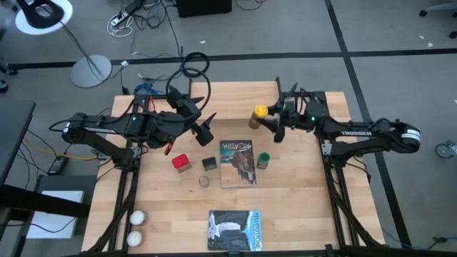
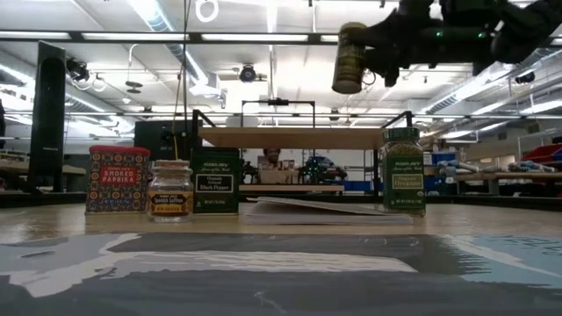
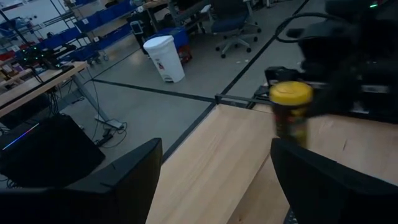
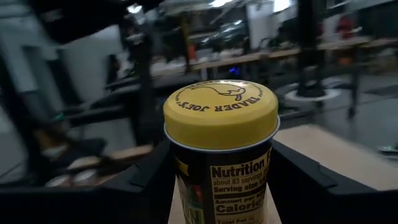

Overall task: Shelf spices
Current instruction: Remove the yellow seasoning bottle on the shelf

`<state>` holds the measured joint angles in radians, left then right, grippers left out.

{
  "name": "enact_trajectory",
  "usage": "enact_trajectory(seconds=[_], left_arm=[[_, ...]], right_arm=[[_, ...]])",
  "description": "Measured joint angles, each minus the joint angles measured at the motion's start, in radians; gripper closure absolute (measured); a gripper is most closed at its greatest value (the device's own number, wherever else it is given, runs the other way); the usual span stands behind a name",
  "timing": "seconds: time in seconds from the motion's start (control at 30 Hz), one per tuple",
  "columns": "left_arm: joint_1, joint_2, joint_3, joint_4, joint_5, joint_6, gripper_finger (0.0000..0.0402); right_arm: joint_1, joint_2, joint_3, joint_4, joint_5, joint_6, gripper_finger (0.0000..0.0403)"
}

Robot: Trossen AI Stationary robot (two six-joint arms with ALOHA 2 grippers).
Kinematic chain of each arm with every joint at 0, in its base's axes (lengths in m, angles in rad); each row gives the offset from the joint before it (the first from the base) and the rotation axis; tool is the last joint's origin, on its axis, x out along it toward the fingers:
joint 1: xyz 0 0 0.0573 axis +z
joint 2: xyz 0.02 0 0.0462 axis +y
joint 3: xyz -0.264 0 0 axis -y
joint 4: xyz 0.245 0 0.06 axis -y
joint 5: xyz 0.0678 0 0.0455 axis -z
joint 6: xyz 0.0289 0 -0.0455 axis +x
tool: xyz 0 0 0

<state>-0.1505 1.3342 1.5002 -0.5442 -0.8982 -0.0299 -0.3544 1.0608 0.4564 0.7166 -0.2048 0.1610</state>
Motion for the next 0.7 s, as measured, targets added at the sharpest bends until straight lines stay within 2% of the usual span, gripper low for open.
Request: enact_trajectory(seconds=[0.13, 0.3, 0.43, 0.57, 0.7], left_arm=[[0.0, 0.0, 0.0, -0.003, 0.0, 0.0, 0.0096], [0.0, 0.0, 0.0, -0.009, 0.0, -0.001, 0.0096], [0.0, 0.0, 0.0, -0.01, 0.0, -0.001, 0.0096], [0.0, 0.0, 0.0, -0.009, 0.0, -0.001, 0.0096], [0.0, 0.0, 0.0, -0.008, 0.001, -0.005, 0.0096]], right_arm=[[0.097, -0.04, 0.0, -0.153, 0.082, -0.017, 0.0193], [0.2, -0.083, 0.0, -0.335, 0.329, -0.042, 0.0193], [0.272, -0.087, 0.0, -0.374, 0.421, -0.025, 0.0193], [0.32, -0.071, 0.0, -0.432, 0.593, -0.027, 0.0193], [0.347, -0.044, -0.023, -0.378, 0.614, 0.031, 0.0193]])
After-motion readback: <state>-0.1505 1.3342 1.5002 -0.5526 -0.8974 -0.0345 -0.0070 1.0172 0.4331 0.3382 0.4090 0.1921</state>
